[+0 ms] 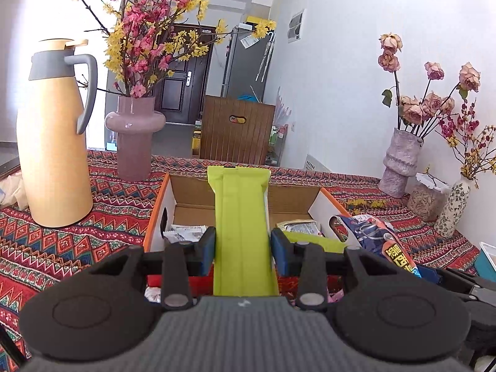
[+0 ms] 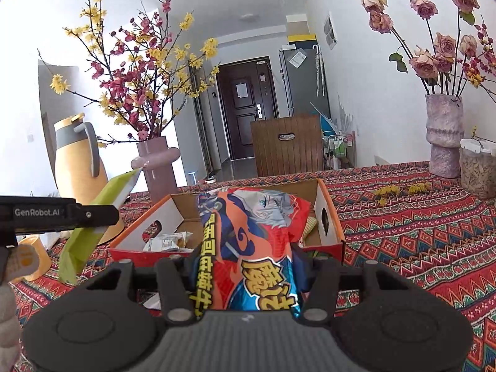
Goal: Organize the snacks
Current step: 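Carry the chip bag and green bar over the cardboard box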
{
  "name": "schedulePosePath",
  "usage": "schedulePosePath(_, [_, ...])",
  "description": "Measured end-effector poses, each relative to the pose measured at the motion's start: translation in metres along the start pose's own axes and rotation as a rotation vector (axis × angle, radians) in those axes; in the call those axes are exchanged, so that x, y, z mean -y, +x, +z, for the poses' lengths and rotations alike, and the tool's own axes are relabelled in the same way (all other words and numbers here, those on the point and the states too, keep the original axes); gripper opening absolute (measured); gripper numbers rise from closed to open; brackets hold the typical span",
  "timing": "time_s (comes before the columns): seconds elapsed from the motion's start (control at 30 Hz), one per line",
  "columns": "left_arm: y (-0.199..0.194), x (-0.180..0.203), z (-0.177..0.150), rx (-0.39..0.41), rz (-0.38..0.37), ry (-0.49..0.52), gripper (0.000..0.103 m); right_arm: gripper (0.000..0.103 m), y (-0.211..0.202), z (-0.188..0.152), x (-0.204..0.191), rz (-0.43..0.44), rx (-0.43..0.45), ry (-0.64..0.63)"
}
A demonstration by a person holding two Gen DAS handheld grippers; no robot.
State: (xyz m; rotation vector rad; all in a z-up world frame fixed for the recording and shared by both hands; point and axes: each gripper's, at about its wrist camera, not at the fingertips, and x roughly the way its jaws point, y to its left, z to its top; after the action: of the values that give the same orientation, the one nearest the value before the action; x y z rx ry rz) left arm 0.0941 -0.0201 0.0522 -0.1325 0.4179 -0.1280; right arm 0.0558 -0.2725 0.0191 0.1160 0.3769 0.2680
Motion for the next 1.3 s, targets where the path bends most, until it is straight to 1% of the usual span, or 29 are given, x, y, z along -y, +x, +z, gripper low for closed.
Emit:
schedulePosePath(0.33, [0.031, -0.008, 0.021, 0.014, 0.026, -0.011, 0.038, 0.053, 0.038, 0.028, -0.002, -0.008, 0.024, -0.034])
schedulePosePath(0.53, [0.050, -0.015, 0.029, 0.014, 0.049, -0.021, 0.038, 0.053, 0.060, 0.045, -0.003, -0.014, 0.040, -0.050])
schedulePosePath(0.77, [0.073, -0.024, 0.035, 0.010, 0.073, -0.037, 0.038, 0.053, 0.089, 0.059, -0.004, -0.022, 0.040, -0.055])
schedulePosePath(1.0, [0.096, -0.028, 0.034, -0.014, 0.088, -0.046, 0.038, 0.053, 0.115, 0.061, -0.005, -0.030, 0.013, -0.059])
schedulePosePath(1.3, [0.124, -0.034, 0.021, -0.052, 0.111, -0.043, 0.038, 0.053, 0.146, 0.047, 0.005, -0.062, -0.053, -0.030])
